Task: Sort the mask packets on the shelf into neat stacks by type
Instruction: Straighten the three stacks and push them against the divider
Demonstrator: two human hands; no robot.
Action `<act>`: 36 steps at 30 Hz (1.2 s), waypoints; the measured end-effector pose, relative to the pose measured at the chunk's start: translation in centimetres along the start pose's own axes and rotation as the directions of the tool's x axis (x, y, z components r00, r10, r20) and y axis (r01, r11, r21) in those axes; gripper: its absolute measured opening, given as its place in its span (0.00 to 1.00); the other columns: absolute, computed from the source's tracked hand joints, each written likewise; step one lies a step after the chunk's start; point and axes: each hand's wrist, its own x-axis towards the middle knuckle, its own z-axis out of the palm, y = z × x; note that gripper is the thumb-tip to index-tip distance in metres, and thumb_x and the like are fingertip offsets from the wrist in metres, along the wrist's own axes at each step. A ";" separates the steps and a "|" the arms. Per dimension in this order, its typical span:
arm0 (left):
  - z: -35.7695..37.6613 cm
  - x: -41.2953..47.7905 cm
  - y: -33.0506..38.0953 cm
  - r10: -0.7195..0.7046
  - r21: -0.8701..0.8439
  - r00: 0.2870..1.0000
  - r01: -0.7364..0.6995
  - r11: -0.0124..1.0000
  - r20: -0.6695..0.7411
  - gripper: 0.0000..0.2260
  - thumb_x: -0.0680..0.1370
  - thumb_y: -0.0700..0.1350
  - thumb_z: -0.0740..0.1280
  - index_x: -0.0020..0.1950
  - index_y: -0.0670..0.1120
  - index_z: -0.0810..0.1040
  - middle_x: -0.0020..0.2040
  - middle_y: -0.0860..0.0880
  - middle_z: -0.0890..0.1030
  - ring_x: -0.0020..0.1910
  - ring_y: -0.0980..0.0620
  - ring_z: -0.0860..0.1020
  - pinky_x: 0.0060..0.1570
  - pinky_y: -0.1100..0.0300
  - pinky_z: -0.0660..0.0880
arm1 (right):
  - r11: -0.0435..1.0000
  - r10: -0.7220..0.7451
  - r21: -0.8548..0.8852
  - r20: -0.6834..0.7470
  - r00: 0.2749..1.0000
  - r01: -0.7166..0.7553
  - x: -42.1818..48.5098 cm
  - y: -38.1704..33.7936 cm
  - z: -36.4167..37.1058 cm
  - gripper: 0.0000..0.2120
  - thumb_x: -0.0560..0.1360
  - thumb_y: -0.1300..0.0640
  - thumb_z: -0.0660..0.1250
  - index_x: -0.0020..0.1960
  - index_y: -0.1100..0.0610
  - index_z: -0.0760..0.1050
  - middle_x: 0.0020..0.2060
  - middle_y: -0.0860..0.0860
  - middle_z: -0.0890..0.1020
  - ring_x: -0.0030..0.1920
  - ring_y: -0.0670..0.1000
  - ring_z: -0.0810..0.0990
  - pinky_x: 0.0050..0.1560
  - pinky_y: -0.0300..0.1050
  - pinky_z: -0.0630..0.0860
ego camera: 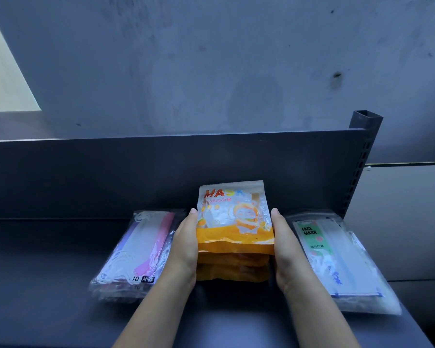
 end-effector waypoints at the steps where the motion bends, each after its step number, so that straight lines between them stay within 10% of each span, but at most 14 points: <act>1: -0.1 0.1 -0.1 0.008 0.000 1.000 -0.008 1.000 0.002 0.25 0.82 0.66 0.58 0.63 0.50 0.84 0.55 0.44 0.88 0.54 0.42 0.87 0.59 0.38 0.81 | 1.000 0.000 -0.001 -0.001 1.000 0.000 -0.1 -0.1 0.0 0.27 0.84 0.37 0.54 0.61 0.54 0.85 0.51 0.55 0.89 0.50 0.54 0.89 0.49 0.48 0.81; 20: 0.7 -0.4 0.2 0.206 0.062 0.967 -0.198 0.978 -0.153 0.22 0.78 0.68 0.57 0.61 0.58 0.81 0.58 0.53 0.86 0.59 0.48 0.83 0.63 0.43 0.78 | 0.922 -0.300 -0.272 -0.058 0.952 0.275 -0.7 0.5 1.0 0.15 0.82 0.40 0.57 0.56 0.41 0.81 0.52 0.43 0.87 0.55 0.48 0.85 0.63 0.59 0.80; 28: 0.5 -0.7 0.5 0.281 0.123 0.952 -0.267 0.956 -0.118 0.15 0.83 0.60 0.59 0.54 0.58 0.83 0.55 0.55 0.86 0.57 0.53 0.83 0.61 0.49 0.78 | 0.811 -0.408 -0.500 -0.112 0.906 0.304 -1.3 0.1 0.6 0.40 0.75 0.31 0.55 0.82 0.48 0.61 0.79 0.45 0.66 0.78 0.46 0.64 0.79 0.52 0.62; 32: 0.0 -0.9 0.5 0.500 0.438 0.861 -0.415 0.798 -0.095 0.17 0.86 0.54 0.58 0.73 0.54 0.74 0.71 0.56 0.76 0.71 0.57 0.72 0.70 0.55 0.69 | 0.615 -0.522 -0.701 -0.020 0.853 0.360 -1.3 0.2 0.3 0.32 0.83 0.37 0.56 0.82 0.50 0.61 0.81 0.45 0.63 0.81 0.44 0.56 0.78 0.44 0.55; 36: -0.7 -1.2 0.7 0.704 0.782 0.702 -0.497 0.376 0.108 0.28 0.82 0.60 0.56 0.79 0.48 0.70 0.78 0.51 0.70 0.79 0.52 0.64 0.78 0.50 0.62 | 0.215 -0.631 -0.877 0.210 0.746 0.429 -1.8 -0.1 0.3 0.32 0.82 0.37 0.52 0.79 0.53 0.67 0.79 0.47 0.67 0.82 0.48 0.56 0.80 0.48 0.57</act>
